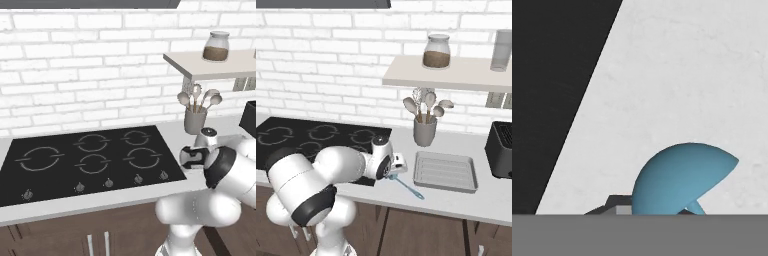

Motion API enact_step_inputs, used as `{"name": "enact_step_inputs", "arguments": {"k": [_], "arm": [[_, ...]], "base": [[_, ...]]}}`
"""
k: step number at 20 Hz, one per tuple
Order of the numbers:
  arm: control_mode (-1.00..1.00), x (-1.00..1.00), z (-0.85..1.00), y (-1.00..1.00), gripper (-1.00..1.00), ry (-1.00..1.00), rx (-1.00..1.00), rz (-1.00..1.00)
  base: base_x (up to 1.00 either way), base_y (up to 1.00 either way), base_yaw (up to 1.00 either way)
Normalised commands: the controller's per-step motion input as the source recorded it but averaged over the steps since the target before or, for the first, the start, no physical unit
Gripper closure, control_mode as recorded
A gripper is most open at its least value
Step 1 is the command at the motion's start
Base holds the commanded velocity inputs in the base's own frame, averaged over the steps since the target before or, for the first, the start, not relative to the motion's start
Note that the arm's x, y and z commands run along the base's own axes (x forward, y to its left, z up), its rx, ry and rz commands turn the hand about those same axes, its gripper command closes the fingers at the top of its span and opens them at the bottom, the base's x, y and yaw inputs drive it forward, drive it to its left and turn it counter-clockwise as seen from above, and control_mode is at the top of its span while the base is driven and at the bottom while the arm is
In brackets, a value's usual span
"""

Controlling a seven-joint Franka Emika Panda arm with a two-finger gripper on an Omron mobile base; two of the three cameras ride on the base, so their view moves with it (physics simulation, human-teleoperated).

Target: Pick the ladle from the drawer and place it on the counter.

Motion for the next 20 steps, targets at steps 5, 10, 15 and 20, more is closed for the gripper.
{"name": "enact_step_inputs", "arguments": {"k": [5, 10, 15, 20], "arm": [[-1.0, 0.57, -0.08, -0.11, 1.0, 0.0, 0.0, 0.05], [-1.0, 0.13, 0.0, -0.01, -1.0, 0.0, 0.0, 0.01], [-1.0, 0.0, 0.0, 0.0, -1.0, 0.0, 0.0, 0.0], [-1.0, -0.05, 0.1, 0.0, -1.0, -0.02, 0.0, 0.0]], "base": [[0.0, 0.0, 0.0], [0.0, 0.0, 0.0], [0.0, 0.0, 0.0], [0.0, 0.0, 0.0]]}}
